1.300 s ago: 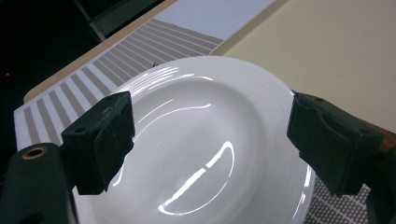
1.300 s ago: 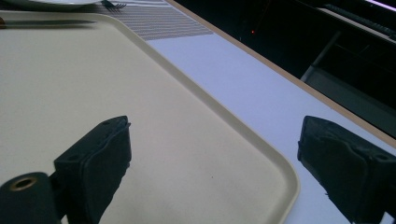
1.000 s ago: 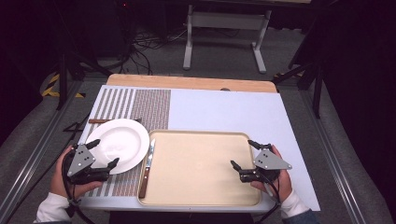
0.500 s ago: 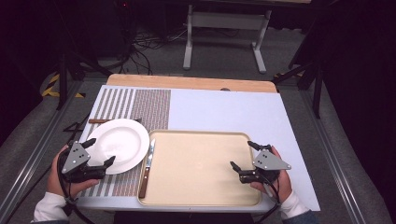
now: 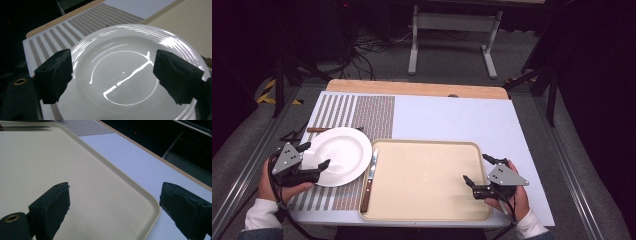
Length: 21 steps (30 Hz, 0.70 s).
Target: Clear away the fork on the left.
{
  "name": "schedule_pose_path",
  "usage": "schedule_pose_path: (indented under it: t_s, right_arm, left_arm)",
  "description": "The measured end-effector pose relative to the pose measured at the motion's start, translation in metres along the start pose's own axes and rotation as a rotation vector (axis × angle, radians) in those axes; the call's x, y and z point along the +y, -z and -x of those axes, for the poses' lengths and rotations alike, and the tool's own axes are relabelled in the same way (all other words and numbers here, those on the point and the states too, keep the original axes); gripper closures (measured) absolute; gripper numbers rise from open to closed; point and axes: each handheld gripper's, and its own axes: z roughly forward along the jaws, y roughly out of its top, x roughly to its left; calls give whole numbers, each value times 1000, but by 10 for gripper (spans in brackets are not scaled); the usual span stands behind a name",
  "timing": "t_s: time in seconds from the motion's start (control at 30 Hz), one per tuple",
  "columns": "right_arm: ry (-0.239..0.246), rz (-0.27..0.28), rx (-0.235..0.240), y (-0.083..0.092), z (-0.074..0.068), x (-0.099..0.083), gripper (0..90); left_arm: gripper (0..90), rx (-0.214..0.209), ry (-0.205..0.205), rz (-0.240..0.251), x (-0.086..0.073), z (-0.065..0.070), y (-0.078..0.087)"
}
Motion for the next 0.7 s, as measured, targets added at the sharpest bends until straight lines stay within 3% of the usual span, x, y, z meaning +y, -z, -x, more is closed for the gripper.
schedule_pose_path:
  t_s: [0.23,0.37,0.6,0.7]
  right_arm:
    - [-1,-8,-16,4,-1,-2,103]
    - [8,-7,-23,5,-2,-1,103]
    - [7,-17,-25,3,-2,-2,104]
    - [10,-18,-29,3,-1,-1,104]
  left_arm:
    - [130,-8,47,-19,8,-31,-12]
    - [116,-3,21,-82,16,-48,-22]
    - [133,-14,60,-133,27,-84,-37]
    - [132,-9,73,-148,28,-92,-42]
